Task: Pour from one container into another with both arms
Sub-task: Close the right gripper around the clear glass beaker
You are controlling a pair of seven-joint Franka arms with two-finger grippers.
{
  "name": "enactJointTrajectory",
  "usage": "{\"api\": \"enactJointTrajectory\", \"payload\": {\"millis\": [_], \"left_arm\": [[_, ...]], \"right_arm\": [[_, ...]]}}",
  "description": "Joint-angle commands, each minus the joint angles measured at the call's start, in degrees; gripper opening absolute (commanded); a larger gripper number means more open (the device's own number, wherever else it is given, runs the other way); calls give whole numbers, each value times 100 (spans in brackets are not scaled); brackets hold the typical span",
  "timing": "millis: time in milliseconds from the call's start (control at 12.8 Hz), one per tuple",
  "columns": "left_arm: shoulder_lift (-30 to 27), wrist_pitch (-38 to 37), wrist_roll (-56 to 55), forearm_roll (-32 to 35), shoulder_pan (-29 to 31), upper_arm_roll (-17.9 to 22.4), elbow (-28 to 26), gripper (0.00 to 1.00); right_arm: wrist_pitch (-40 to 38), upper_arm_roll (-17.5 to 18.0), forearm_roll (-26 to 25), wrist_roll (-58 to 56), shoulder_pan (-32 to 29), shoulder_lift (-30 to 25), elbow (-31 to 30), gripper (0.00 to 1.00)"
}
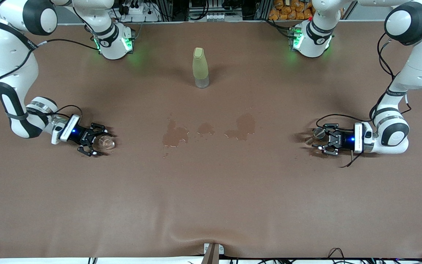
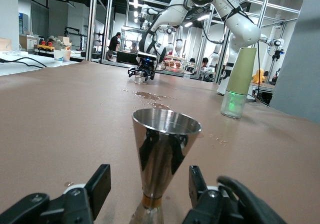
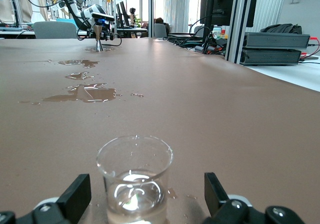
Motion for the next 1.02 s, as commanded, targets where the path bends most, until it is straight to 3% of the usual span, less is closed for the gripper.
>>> {"api": "enactJointTrajectory", "payload": {"millis": [0, 78, 391, 470, 548, 626, 705, 861, 939], "left_arm": [[90, -106, 185, -131, 20, 6, 43, 57], [90, -106, 194, -131, 20, 15, 43, 47], [73, -106, 212, -114, 29, 15, 52, 33], [73, -106, 212, -96, 29, 15, 52, 26], [55, -106, 212, -96, 29, 15, 61, 7], [38, -106, 212, -96, 38, 15, 52, 1], [38, -106, 203, -96, 29, 15, 61, 0], [11, -106, 212, -87, 38, 15, 61, 0], [3, -106, 203, -87, 38, 15, 61, 0]], "right_arm": [[-95, -20, 426, -2095, 68, 218, -94, 100], [-95, -20, 435, -2095, 77, 227, -94, 100], [-130, -11, 566, -2104, 182, 280, -94, 100], [-139, -11, 602, -2130, 218, 289, -94, 100], [-148, -11, 672, -2130, 253, 298, -94, 100], [-148, -2, 681, -2130, 271, 298, -94, 100], [-139, 15, 690, -2130, 271, 298, -94, 96], [-148, 16, 743, -2122, 262, 298, -94, 64], [-148, 16, 743, -2113, 262, 298, -94, 56]]}}
